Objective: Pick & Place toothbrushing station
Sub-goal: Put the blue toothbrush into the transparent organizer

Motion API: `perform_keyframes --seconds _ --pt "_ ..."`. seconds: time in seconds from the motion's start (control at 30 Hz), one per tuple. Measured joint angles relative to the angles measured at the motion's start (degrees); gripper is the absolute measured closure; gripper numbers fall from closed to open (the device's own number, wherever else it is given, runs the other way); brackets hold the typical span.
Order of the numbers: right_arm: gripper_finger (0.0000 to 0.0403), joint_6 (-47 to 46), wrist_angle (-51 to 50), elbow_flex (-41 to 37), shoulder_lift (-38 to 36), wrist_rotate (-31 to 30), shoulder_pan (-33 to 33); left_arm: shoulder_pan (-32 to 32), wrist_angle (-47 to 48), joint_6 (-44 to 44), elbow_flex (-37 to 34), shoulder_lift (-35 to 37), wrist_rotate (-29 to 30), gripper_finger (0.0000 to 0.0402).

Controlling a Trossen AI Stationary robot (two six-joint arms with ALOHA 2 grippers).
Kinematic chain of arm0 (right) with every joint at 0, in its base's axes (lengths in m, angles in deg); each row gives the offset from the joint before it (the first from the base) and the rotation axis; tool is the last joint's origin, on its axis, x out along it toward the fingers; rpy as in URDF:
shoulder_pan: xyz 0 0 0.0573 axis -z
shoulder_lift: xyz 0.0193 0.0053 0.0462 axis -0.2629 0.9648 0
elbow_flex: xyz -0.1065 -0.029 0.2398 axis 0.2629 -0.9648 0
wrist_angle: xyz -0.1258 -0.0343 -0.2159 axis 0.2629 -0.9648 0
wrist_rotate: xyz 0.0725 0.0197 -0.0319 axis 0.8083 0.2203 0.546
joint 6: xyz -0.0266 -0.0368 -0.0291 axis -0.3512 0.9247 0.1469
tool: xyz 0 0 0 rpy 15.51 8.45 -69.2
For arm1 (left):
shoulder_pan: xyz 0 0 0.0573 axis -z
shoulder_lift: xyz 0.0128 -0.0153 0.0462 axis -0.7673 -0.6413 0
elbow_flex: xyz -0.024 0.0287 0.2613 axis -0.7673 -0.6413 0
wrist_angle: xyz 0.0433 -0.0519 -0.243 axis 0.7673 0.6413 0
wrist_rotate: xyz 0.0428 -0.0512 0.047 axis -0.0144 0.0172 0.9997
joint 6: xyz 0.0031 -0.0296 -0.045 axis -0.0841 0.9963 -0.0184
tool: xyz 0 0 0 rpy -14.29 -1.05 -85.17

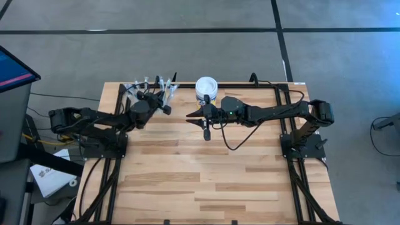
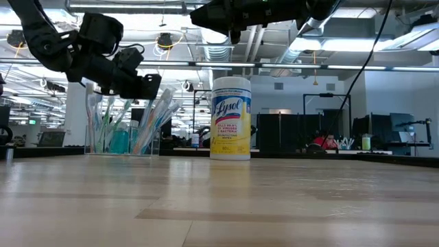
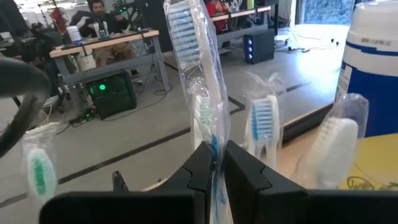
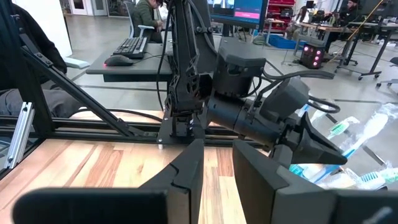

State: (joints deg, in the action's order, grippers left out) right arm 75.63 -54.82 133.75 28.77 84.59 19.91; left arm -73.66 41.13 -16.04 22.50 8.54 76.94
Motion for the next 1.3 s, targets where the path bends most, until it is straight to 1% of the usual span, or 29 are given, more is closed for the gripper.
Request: perform_keyframes --seconds 0.33,0.67,0.77,1.07,1.3 --pt "0.0326 0.0 0.0 0.0 0.0 0.0 0.0 0.0 0.0 4.2 -3.2 0.0 -0.2 0.038" --pt "0.0326 0.0 0.0 0.0 0.0 0.0 0.0 0.0 0.0 4.5 -3.4 0.0 -1.4 0.038" --pt "0.0326 0.0 0.0 0.0 0.0 0.0 0.0 0.0 -0.1 4.5 -3.5 -1.0 -1.4 0.038" --pt "0.0326 0.0 -0.1 0.0 0.0 0.0 0.0 0.0 -1.6 7.5 -3.4 -8.1 -1.4 0.038" --pt "0.0326 0.0 -0.2 0.0 0.0 0.0 0.0 0.0 -1.5 7.4 -3.5 -7.5 -1.5 0.0369"
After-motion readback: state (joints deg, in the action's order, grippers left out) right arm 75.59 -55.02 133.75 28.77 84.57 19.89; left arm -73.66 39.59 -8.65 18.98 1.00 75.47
